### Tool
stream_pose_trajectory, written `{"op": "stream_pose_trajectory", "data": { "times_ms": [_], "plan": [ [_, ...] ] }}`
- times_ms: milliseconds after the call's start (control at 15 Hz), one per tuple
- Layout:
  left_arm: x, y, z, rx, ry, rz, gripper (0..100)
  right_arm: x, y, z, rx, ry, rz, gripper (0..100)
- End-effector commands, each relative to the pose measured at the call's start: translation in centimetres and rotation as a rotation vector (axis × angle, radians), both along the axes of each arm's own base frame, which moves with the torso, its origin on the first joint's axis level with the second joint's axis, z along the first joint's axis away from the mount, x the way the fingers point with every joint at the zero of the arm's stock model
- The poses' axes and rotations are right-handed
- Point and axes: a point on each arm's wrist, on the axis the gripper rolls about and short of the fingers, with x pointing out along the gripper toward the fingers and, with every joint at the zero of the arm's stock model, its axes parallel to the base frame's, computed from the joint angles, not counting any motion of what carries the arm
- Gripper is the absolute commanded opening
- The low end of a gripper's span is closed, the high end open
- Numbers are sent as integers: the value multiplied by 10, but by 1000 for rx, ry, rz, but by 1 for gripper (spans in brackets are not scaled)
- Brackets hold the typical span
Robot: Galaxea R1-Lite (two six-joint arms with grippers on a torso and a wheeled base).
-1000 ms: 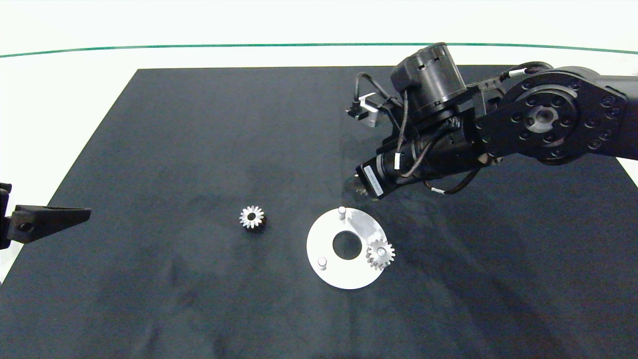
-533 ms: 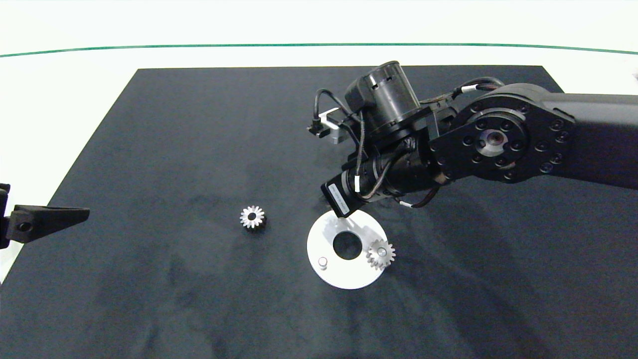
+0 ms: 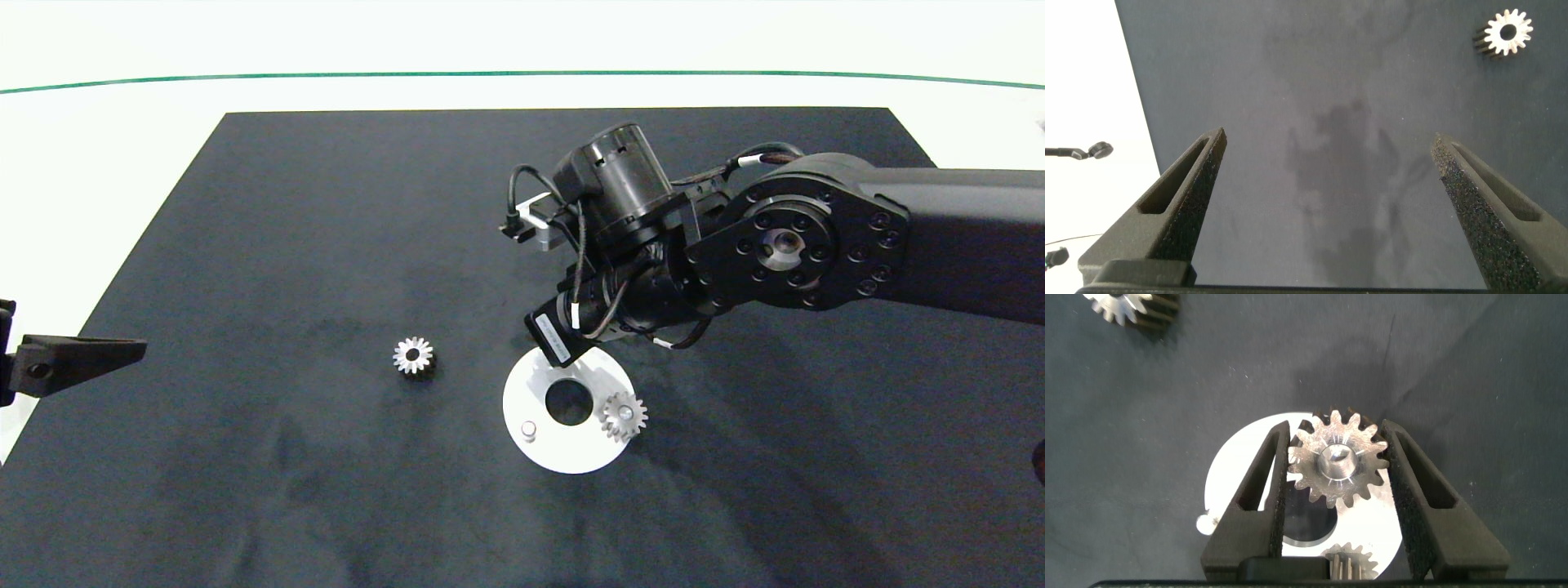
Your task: Install three planetary gears onto the carrier pins
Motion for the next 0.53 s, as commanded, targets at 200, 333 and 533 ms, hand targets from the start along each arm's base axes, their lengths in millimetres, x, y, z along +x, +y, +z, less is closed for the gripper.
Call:
{"op": "stream_pose_trajectory", "data": {
  "times_ms": [200,333,533],
  "plan": [
    [0,0,-1,1,5,-2,100,0,-1,-8,-26,19,-3,22],
    [0,0,0,1,5,0,100,0,-1,-8,-29,20,-2,22],
    [0,0,0,1,3,0,100,-1,-2,-7,-29,18,-3,22]
  ]
}}
